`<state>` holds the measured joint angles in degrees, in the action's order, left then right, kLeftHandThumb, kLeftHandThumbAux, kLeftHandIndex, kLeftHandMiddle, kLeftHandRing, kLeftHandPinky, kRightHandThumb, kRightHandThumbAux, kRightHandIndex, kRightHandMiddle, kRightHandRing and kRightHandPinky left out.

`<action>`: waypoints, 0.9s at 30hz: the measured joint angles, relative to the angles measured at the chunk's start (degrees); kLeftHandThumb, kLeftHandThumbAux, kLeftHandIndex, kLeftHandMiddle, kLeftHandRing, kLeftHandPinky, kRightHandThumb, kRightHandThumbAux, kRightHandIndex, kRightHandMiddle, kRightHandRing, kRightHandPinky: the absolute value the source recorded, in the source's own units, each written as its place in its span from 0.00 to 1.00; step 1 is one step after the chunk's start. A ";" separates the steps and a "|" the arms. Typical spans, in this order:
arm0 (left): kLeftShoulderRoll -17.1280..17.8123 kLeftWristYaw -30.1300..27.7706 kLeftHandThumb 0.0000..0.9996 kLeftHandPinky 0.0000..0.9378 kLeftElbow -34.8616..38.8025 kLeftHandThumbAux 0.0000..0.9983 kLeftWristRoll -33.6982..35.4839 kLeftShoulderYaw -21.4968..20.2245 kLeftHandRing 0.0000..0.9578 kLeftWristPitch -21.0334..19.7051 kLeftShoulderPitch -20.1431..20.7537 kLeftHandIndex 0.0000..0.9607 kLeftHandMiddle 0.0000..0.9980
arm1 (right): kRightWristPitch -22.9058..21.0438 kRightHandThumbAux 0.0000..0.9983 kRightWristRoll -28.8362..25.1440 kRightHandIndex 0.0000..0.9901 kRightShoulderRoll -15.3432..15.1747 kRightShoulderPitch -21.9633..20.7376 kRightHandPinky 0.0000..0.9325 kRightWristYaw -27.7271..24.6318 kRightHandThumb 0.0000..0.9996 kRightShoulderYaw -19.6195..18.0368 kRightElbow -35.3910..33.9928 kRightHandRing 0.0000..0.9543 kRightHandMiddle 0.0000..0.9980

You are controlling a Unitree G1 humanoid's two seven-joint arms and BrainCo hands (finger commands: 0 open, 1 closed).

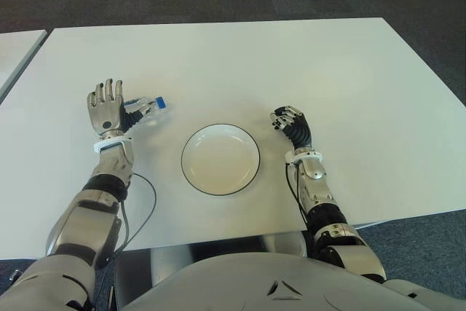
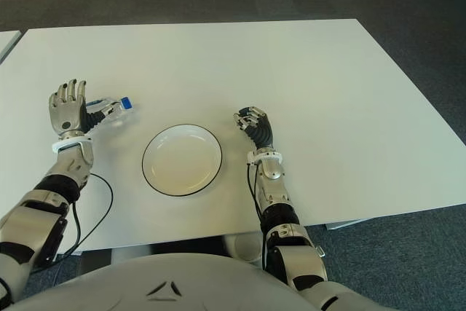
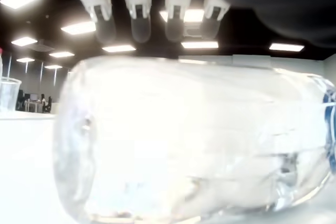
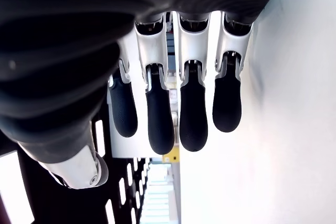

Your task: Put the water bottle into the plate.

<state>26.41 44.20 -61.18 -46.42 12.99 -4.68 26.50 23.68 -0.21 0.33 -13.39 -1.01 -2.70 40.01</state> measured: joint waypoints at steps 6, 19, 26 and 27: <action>0.02 -1.66 0.52 0.00 -5.62 0.08 0.56 2.92 0.00 1.06 3.58 0.00 0.00 | 0.34 0.73 -0.02 0.43 -0.01 -0.02 0.61 -0.11 0.71 -0.05 0.09 0.58 0.54; 0.08 -5.35 0.56 0.00 -11.66 0.10 1.02 8.21 0.00 2.85 6.09 0.00 0.00 | 0.41 0.73 0.14 0.43 0.10 -0.06 0.59 0.32 0.71 -0.07 0.07 0.58 0.54; 0.01 -5.86 0.54 0.00 -13.15 0.10 0.72 11.08 0.00 3.41 6.27 0.00 0.00 | 0.27 0.73 0.04 0.43 0.48 -0.06 0.60 0.57 0.71 -0.16 0.05 0.58 0.53; -0.05 -5.86 0.54 0.00 -13.29 0.10 0.66 11.66 0.00 3.42 6.27 0.00 0.00 | 0.26 0.73 0.04 0.43 0.53 -0.06 0.60 0.61 0.71 -0.18 0.03 0.58 0.53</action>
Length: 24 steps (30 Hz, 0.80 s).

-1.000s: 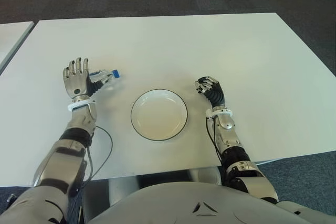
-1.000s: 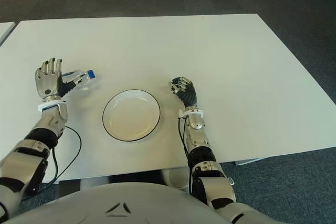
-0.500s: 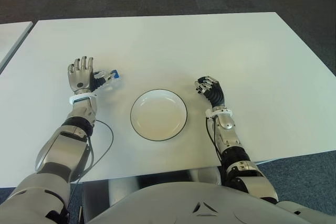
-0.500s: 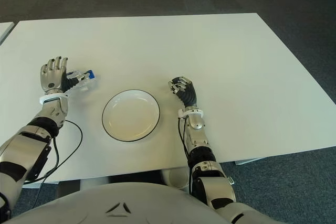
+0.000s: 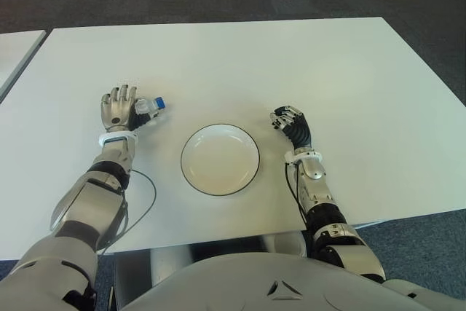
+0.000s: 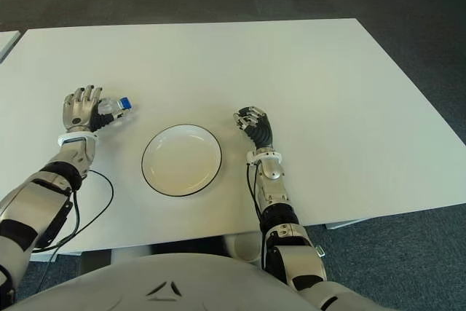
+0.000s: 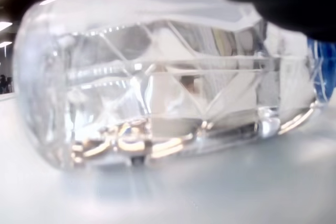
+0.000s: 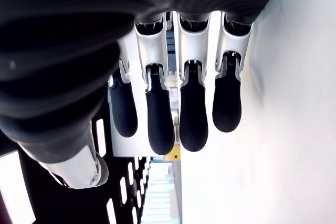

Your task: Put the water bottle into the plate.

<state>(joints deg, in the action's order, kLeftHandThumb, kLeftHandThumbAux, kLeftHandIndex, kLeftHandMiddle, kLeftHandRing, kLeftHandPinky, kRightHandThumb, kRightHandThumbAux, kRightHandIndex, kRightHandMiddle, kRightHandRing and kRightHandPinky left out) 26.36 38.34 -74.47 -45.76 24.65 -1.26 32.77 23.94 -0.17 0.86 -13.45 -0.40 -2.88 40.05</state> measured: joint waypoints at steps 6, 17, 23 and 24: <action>-0.14 -0.01 0.55 0.00 -0.64 0.12 -0.14 2.27 0.00 -0.11 0.20 0.00 0.00 | -0.21 0.73 0.01 0.43 0.26 0.01 0.60 0.18 0.71 -0.01 -0.18 0.58 0.53; -0.44 -1.44 0.55 0.00 -0.94 0.15 -0.12 5.28 0.00 -0.83 1.32 0.00 0.00 | -0.36 0.73 0.00 0.43 0.37 0.07 0.59 0.36 0.71 -0.08 -0.34 0.58 0.54; -0.79 -2.28 0.54 0.00 -0.96 0.15 -0.09 5.89 0.00 -1.57 1.74 0.00 0.00 | -0.42 0.73 0.00 0.43 0.38 0.16 0.59 0.53 0.71 -0.12 -0.52 0.58 0.53; -0.85 -2.29 0.54 0.00 -0.96 0.15 -0.08 5.93 0.00 -1.61 1.69 0.00 0.00 | -0.42 0.73 0.00 0.43 0.37 0.17 0.59 0.54 0.71 -0.12 -0.54 0.58 0.53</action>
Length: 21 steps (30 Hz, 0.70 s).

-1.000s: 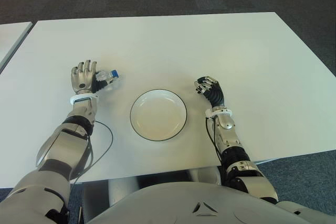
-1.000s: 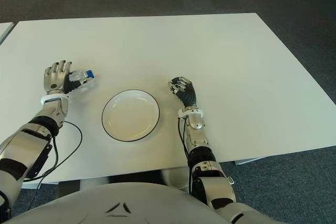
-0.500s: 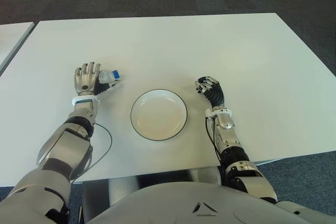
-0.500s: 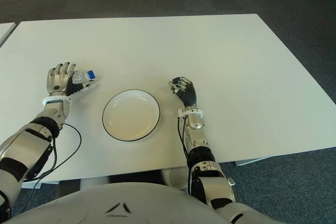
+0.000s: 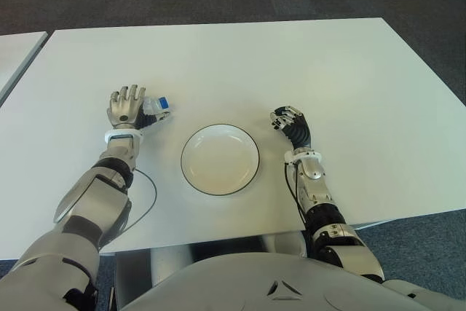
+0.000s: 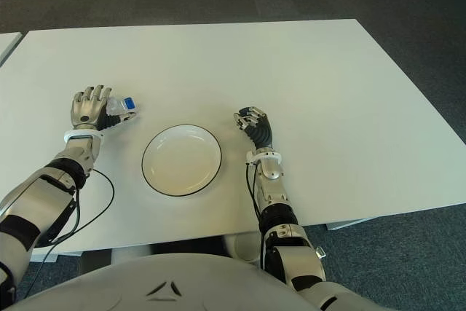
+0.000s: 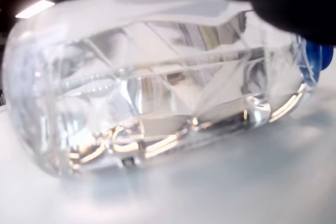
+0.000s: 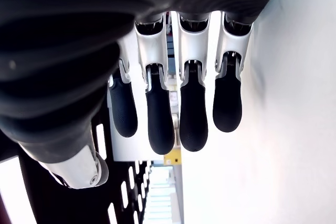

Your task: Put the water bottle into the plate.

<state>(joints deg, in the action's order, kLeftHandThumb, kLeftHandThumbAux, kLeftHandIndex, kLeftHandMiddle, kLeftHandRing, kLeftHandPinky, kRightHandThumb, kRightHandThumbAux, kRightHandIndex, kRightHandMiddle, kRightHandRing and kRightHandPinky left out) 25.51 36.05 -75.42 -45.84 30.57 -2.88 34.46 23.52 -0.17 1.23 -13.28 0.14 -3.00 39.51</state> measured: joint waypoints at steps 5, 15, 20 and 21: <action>-0.14 -0.13 0.56 0.00 -0.03 0.17 0.04 0.15 0.00 -0.02 -0.39 0.00 0.00 | 0.00 0.73 -0.02 0.43 -0.01 0.03 0.59 -0.03 0.71 -0.01 -0.02 0.58 0.53; -0.32 -1.58 0.61 0.00 -0.06 0.22 0.09 1.09 0.00 -1.19 -0.24 0.00 0.00 | 0.01 0.73 -0.15 0.43 -0.01 0.22 0.60 -0.53 0.71 -0.12 -0.05 0.58 0.53; -0.42 -2.66 0.64 0.00 -0.06 0.25 0.16 1.51 0.00 -2.04 0.09 0.00 0.00 | 0.00 0.73 -0.14 0.43 -0.02 0.36 0.60 -0.56 0.71 -0.24 -0.19 0.58 0.53; -0.43 -2.70 0.66 0.02 -0.06 0.27 0.21 1.55 0.00 -2.14 0.10 0.00 0.00 | -0.01 0.73 -0.14 0.43 -0.03 0.37 0.60 -0.56 0.71 -0.25 -0.21 0.58 0.54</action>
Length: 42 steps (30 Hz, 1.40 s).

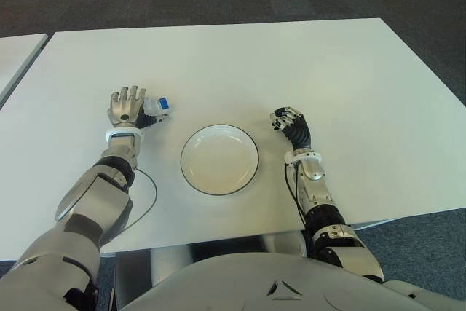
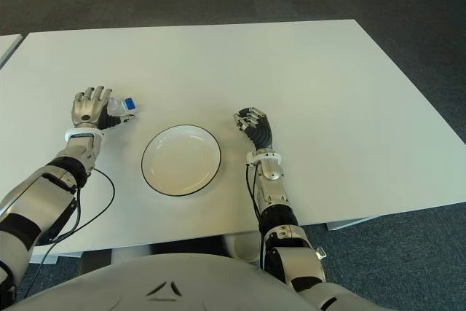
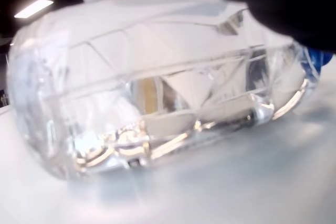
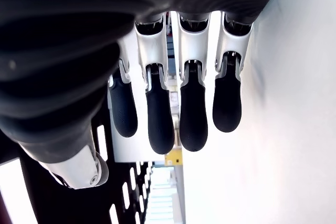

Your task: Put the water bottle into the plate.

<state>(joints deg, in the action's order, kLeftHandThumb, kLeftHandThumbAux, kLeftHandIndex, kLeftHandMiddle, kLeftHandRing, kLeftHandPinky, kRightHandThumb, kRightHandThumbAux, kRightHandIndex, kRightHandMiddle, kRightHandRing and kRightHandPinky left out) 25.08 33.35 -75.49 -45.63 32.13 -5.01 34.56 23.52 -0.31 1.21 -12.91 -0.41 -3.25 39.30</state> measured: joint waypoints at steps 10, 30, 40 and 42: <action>-0.21 0.00 0.75 0.18 0.00 0.38 3.01 -1.95 0.06 1.54 -0.44 0.04 0.06 | -0.14 0.73 0.05 0.43 -0.05 0.13 0.59 0.14 0.71 -0.05 -0.35 0.57 0.53; -1.66 -0.38 0.95 0.64 0.56 0.64 10.29 -9.68 0.54 3.02 -0.96 0.43 0.52 | -0.30 0.73 0.05 0.43 -0.30 0.45 0.58 -0.04 0.71 -0.08 -0.94 0.57 0.53; -1.69 0.10 0.95 0.76 0.59 0.65 10.33 -11.25 0.54 4.41 -1.53 0.42 0.51 | -0.80 0.73 0.07 0.43 -0.38 0.47 0.60 -0.02 0.71 -0.09 -1.14 0.58 0.54; -1.63 0.68 0.95 0.78 0.59 0.65 10.33 -11.48 0.54 5.23 -1.87 0.41 0.51 | -0.85 0.73 0.07 0.43 -0.40 0.47 0.60 -0.02 0.71 -0.10 -1.14 0.58 0.54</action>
<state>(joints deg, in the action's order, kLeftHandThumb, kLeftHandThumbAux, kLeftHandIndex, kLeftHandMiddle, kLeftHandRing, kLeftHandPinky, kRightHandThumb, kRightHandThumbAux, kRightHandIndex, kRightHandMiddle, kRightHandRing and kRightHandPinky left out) 23.45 34.03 -74.90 -35.29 20.65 0.21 32.69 22.67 -0.24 0.81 -12.45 -0.43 -3.35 38.16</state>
